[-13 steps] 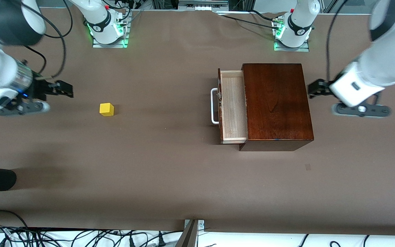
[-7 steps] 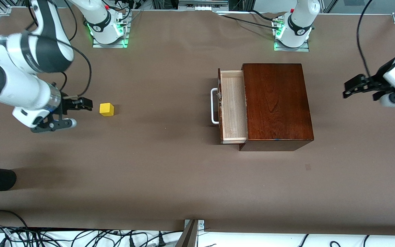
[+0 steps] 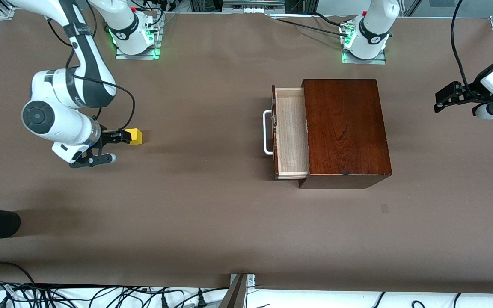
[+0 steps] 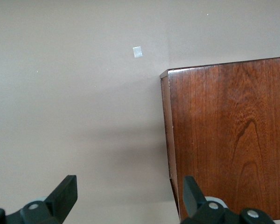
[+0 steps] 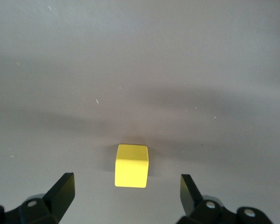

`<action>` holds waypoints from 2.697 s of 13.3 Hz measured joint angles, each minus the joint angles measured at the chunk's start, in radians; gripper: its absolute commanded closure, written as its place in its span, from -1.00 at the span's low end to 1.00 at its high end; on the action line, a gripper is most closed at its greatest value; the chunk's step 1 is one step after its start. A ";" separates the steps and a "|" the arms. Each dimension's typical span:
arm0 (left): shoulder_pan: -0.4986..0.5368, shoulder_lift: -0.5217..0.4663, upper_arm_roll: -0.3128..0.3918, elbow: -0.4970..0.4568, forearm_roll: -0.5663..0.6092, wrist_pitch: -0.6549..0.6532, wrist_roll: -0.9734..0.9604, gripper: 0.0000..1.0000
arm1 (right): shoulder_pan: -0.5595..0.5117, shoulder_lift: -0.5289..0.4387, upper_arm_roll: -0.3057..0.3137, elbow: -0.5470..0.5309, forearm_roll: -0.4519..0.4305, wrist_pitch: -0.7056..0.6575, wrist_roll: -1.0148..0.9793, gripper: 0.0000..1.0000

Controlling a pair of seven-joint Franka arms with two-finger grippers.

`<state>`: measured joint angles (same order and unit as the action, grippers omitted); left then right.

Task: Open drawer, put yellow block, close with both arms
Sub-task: 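Lower the right gripper over the yellow cube and grasp it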

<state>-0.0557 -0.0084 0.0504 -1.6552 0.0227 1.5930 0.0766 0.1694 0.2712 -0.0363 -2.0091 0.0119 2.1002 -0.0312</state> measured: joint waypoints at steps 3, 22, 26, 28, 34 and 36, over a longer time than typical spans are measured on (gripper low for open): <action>-0.008 0.000 0.005 0.000 0.004 -0.031 0.000 -1.00 | -0.001 -0.003 -0.006 -0.163 0.001 0.189 0.000 -1.00; -0.011 0.000 0.023 0.000 0.016 -0.049 0.003 -1.00 | -0.001 0.062 -0.004 -0.276 0.047 0.335 0.001 -0.24; -0.011 0.000 0.020 0.000 0.016 -0.061 0.006 -1.00 | -0.001 0.063 -0.003 -0.276 0.048 0.337 0.001 0.51; -0.012 0.000 0.020 0.002 0.016 -0.063 0.006 -1.00 | -0.001 0.063 -0.003 -0.276 0.048 0.337 0.001 0.82; -0.025 0.001 0.018 0.013 0.016 -0.067 0.006 -1.00 | 0.003 0.024 0.010 -0.117 0.048 0.130 -0.008 1.00; -0.026 0.002 0.018 0.013 0.016 -0.067 0.006 -1.00 | 0.006 0.005 0.032 0.020 0.048 -0.023 -0.011 1.00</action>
<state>-0.0813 -0.0069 0.0684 -1.6418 0.0387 1.5264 0.0825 0.1757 0.2760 -0.0048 -1.9895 0.0602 2.0777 -0.0419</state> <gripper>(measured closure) 0.000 0.445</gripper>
